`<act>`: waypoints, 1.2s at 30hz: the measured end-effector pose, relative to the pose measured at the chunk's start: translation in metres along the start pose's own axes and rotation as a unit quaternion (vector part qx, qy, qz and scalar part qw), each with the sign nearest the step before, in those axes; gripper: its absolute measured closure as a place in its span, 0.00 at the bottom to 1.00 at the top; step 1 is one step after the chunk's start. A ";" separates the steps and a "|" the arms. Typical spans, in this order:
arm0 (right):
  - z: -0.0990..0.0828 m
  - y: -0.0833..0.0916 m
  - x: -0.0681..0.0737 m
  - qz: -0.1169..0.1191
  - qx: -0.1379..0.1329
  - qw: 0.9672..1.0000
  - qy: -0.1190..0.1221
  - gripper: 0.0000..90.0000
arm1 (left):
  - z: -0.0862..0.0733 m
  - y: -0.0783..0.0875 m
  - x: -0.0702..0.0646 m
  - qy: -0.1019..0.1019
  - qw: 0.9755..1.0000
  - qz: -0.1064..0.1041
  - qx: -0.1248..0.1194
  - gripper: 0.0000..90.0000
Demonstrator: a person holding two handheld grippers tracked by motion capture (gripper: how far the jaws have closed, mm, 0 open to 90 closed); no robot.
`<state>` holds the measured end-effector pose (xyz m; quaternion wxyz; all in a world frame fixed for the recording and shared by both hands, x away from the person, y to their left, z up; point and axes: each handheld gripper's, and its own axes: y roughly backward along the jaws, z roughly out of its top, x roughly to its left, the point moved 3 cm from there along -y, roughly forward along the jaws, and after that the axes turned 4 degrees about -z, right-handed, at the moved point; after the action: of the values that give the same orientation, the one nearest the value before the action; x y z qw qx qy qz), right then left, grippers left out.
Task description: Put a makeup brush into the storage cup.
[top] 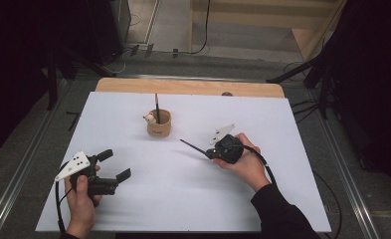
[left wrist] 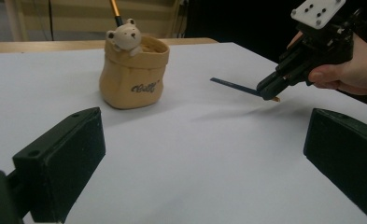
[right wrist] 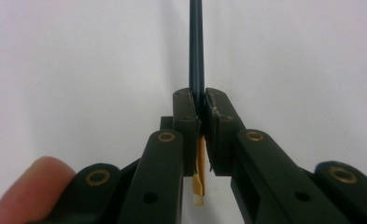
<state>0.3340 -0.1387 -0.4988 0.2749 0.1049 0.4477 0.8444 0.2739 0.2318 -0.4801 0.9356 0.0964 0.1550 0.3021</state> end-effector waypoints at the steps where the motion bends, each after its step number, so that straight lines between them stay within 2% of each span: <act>1: 0.000 0.002 0.001 -0.004 -0.007 1.000 -0.002 0.95 | 0.002 -0.003 -0.001 0.003 1.000 -0.005 -0.002 0.00; 2: -0.001 0.004 0.001 -0.006 -0.015 1.000 0.000 0.95 | 0.004 -0.006 -0.003 0.006 1.000 -0.013 -0.005 0.00; 5: -0.003 0.010 0.003 -0.005 -0.030 0.999 -0.012 0.95 | 0.012 -0.016 -0.008 -0.003 1.000 -0.028 -0.002 0.00; 8: -0.007 0.014 0.005 -0.007 -0.041 0.999 -0.019 0.95 | 0.017 -0.026 -0.009 0.001 0.999 -0.043 0.001 0.00; 15: -0.016 0.024 0.009 -0.009 -0.064 0.998 -0.027 0.95 | 0.020 -0.047 -0.010 0.011 0.998 -0.062 0.014 0.00; 20: -0.021 0.027 0.015 -0.007 -0.078 0.997 -0.029 0.95 | 0.024 -0.059 -0.015 0.007 0.997 -0.078 0.024 0.00; 24: -0.026 0.028 0.019 -0.006 -0.087 0.996 -0.034 0.95 | 0.025 -0.068 -0.020 -0.001 0.996 -0.082 0.036 0.00; 29: -0.029 0.032 0.023 -0.003 -0.104 0.994 -0.036 0.95 | 0.025 -0.079 -0.027 -0.006 0.994 -0.098 0.052 0.00; 33: -0.032 0.034 0.027 0.003 -0.119 0.992 -0.033 0.95 | 0.026 -0.087 -0.033 -0.007 0.990 -0.121 0.065 0.00; 36: -0.032 0.033 0.031 0.006 -0.123 0.992 -0.030 0.95 | 0.026 -0.093 -0.038 -0.013 0.989 -0.126 0.077 0.00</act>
<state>0.2826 -0.1590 -0.4926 0.2938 0.0985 0.3316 0.8911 0.3039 0.1326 -0.4729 0.9580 0.1515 0.1765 0.1676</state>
